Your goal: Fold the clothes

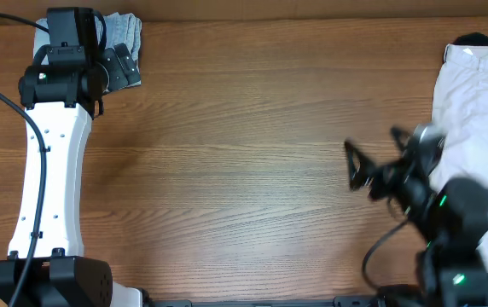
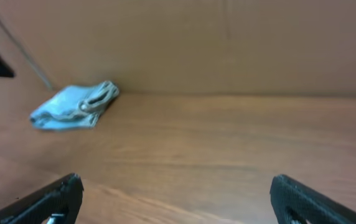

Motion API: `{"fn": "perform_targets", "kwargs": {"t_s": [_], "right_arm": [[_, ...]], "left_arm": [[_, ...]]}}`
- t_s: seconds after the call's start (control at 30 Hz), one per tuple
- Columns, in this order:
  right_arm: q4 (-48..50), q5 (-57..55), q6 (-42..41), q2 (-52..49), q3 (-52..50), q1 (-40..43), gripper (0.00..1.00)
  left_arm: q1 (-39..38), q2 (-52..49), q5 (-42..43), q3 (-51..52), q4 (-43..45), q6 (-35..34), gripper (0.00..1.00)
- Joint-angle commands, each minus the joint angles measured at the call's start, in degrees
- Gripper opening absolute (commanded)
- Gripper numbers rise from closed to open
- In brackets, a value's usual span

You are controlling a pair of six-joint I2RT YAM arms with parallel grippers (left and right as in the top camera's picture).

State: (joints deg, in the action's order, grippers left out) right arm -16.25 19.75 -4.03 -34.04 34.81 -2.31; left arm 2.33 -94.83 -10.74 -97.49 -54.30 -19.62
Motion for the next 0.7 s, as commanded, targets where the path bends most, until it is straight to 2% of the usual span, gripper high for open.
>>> {"fn": "perform_targets", "kwargs": {"t_s": [0.0,0.07,0.23,0.53,0.67], "right_arm": [[4.9,-0.3,-5.2,10.1,-12.9,-0.4,1.00],[6.9,-0.4,-6.5,16.6,-20.3,-0.4,1.00],[8.5,-0.4,-6.5,25.7,-29.5,-0.4,1.00],[8.8,-0.8,-6.4,30.4,-32.5,-0.4,1.00],[8.9,-5.7,-6.2,32.3,-32.6,-0.3,1.00]], "left_arm": [[-0.1,-0.5,0.3,-0.3,0.2,-1.2,1.00],[-0.1,-0.5,0.3,-0.3,0.2,-1.2,1.00],[-0.1,-0.5,0.3,-0.3,0.2,-1.2,1.00],[-0.1,-0.5,0.3,-0.3,0.2,-1.2,1.00],[-0.1,-0.5,0.3,-0.3,0.2,-1.2,1.00]]}}
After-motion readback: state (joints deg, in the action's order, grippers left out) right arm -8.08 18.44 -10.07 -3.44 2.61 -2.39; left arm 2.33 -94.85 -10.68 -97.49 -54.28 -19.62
